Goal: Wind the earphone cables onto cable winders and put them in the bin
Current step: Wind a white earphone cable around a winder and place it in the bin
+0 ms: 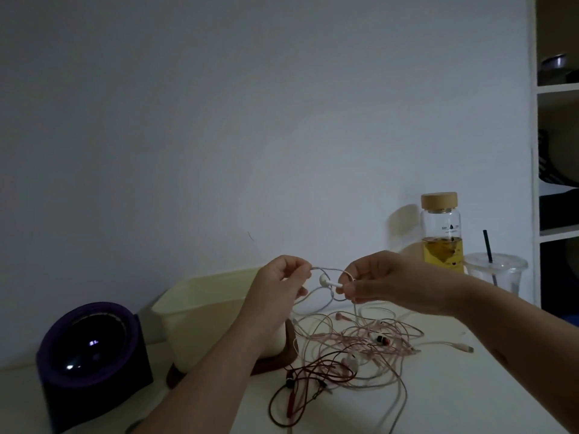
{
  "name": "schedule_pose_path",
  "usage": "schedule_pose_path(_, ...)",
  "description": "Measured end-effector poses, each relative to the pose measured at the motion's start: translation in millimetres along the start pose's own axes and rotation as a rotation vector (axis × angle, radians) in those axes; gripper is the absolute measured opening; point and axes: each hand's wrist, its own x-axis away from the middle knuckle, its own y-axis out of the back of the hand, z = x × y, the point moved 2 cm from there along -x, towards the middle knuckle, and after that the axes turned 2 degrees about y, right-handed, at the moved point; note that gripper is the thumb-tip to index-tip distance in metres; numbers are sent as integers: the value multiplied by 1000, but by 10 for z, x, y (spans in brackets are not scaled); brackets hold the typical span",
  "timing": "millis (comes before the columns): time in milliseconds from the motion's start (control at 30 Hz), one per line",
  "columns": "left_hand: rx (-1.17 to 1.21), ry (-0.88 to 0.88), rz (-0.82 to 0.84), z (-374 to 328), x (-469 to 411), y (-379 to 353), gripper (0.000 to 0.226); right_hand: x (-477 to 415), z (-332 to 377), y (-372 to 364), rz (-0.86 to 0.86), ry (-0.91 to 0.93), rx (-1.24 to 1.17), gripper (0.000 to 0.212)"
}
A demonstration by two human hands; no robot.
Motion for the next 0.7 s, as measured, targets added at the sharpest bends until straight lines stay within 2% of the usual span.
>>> schedule_pose_path(67, -151, -40, 14, 18, 13, 5, 11, -9, -15, -33, -46, 20, 49, 8)
schedule_pose_path(133, -203, -86, 14, 11, 69, 19, 15, -22, -26, -52, -106, 16, 161, 7)
schedule_pose_path(200, -226, -225, 22, -35, 149, 39, 29, -29, -12, -65, -138, 5, 294, 7)
schedule_pose_path(300, -366, -439, 123, -73, 265, 27, 45, -35, 39, -83, -146, 12, 451, 5)
schedule_pose_path(400, -469, -503, 160, -47, 289, 13, 33, -34, 80, -95, -161, 22, 491, 6)
schedule_pose_path(467, -500, -536, 120, -35, 285, 17, 22, -31, 83, -93, -166, 15, 476, 6)
schedule_pose_path(567, -560, -594, 34, -30, 262, 30, 5, -20, 57, -115, -135, -19, 331, 10)
schedule_pose_path(700, -565, -585, -7, -5, 241, 65, 4, -18, -27, -132, -102, -94, 9, 14)
